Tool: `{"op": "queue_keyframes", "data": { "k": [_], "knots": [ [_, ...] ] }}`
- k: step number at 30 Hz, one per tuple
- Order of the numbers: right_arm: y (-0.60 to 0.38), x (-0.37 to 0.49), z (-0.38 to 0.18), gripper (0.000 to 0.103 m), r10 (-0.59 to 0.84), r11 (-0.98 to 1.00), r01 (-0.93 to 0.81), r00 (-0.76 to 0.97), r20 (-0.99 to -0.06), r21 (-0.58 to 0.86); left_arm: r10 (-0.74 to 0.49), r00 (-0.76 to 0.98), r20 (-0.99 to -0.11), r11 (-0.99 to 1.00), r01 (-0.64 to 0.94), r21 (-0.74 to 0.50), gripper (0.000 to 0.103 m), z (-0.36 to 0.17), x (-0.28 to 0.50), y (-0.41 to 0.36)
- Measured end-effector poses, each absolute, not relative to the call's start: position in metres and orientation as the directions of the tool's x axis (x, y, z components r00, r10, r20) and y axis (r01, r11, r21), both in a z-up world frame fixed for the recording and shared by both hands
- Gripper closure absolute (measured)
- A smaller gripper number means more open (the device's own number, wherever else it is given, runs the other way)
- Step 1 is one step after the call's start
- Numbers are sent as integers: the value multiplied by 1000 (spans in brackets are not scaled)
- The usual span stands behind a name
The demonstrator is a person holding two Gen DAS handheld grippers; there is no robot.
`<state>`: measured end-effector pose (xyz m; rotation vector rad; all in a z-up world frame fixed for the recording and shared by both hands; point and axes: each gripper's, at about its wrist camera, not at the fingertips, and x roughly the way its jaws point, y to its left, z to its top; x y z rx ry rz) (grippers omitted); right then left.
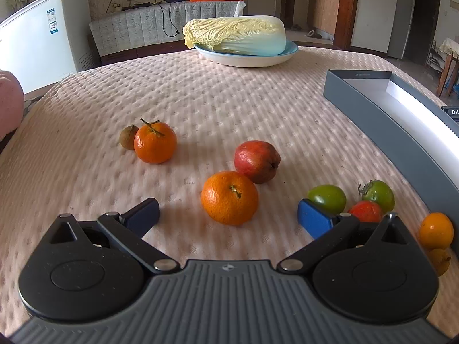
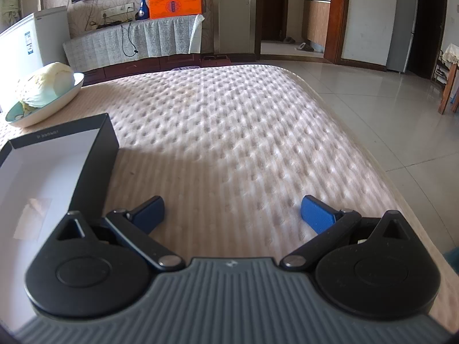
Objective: Organize fruits
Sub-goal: 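Move both tools over the quilt toward the scattered fruits, then close left tool on the large orange while right tool grasps the small brown fruit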
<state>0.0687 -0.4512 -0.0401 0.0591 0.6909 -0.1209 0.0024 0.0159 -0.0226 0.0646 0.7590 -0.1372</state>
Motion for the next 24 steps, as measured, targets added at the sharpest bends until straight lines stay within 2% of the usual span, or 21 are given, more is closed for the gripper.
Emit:
{"op": "queue_keyframes", "data": {
  "k": [7, 9, 11, 14, 18, 21, 24],
  "knots": [
    [-458, 31, -30, 0, -114, 984, 175, 690, -715, 12, -84, 723, -686, 991, 130, 16, 0, -24, 0, 14],
    [-458, 14, -21, 1, -165, 974, 225, 690, -705, -8, -76, 722, -688, 992, 127, 23, 0, -23, -2, 13],
    [-449, -7, -2, 1, -219, 968, 244, 729, -648, -53, -75, 721, -689, 992, 124, 22, 0, -21, -6, 13],
    [-423, -52, 37, 0, -246, 966, 254, 843, -479, -50, -55, 738, -672, 994, 105, 35, 0, -16, -15, 13],
    [-376, -120, 71, 0, -169, 984, 178, 951, -258, 9, -53, 764, -643, 998, 70, 1, 0, -1, -32, 12],
    [-346, -154, 74, 0, -80, 993, 97, 974, -212, 70, -64, 784, -617, 997, 72, -12, 0, 10, -49, 5],
    [-318, -174, 68, 0, 16, 998, -2, 969, -247, 57, -67, 793, -606, 997, 81, -4, 0, 18, -69, -4]
  ]
}}
